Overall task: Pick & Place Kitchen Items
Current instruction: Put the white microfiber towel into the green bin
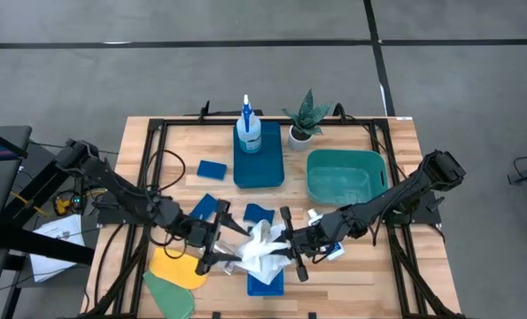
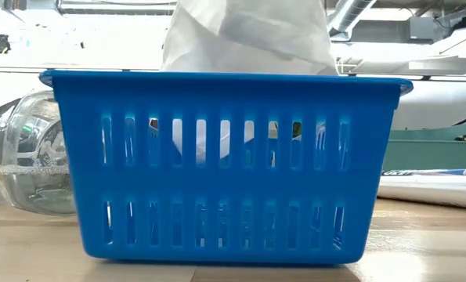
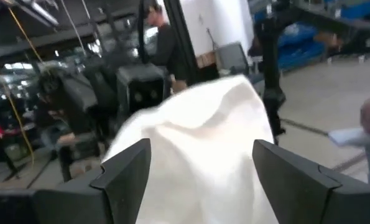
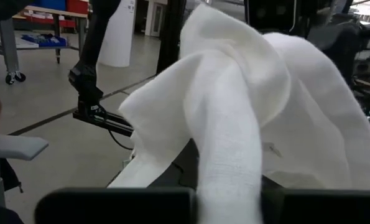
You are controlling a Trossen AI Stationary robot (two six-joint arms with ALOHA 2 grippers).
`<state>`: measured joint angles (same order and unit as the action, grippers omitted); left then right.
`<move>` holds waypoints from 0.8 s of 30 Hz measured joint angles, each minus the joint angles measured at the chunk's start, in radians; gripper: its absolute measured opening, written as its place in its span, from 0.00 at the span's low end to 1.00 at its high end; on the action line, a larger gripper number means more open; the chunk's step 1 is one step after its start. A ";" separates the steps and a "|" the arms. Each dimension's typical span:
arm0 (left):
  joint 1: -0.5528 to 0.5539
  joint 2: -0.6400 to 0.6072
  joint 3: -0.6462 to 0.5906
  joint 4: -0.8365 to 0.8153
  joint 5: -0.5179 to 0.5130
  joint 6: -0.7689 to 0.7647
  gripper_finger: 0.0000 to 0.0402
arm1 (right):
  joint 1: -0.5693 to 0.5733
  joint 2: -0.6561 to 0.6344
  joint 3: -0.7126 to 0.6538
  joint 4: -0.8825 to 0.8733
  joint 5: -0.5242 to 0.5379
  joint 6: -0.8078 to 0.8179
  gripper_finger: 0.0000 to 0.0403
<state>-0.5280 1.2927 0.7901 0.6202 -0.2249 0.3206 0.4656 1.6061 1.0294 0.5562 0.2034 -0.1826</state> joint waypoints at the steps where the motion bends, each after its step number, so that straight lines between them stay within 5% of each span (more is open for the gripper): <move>1: -0.004 -0.006 -0.001 -0.012 -0.016 0.000 0.69 | 0.000 0.000 0.000 0.001 0.000 -0.001 0.01; 10: -0.004 -0.041 0.001 -0.087 -0.072 -0.014 0.69 | 0.000 0.000 0.000 0.001 0.000 -0.001 0.01; 24: -0.087 -0.210 -0.001 -0.426 -0.098 -0.074 0.69 | 0.001 0.000 0.000 -0.002 -0.021 0.000 0.01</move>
<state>-0.6155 1.0826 0.7895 0.1938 -0.3225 0.2465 0.4664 1.6062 1.0294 0.5537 0.1822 -0.1829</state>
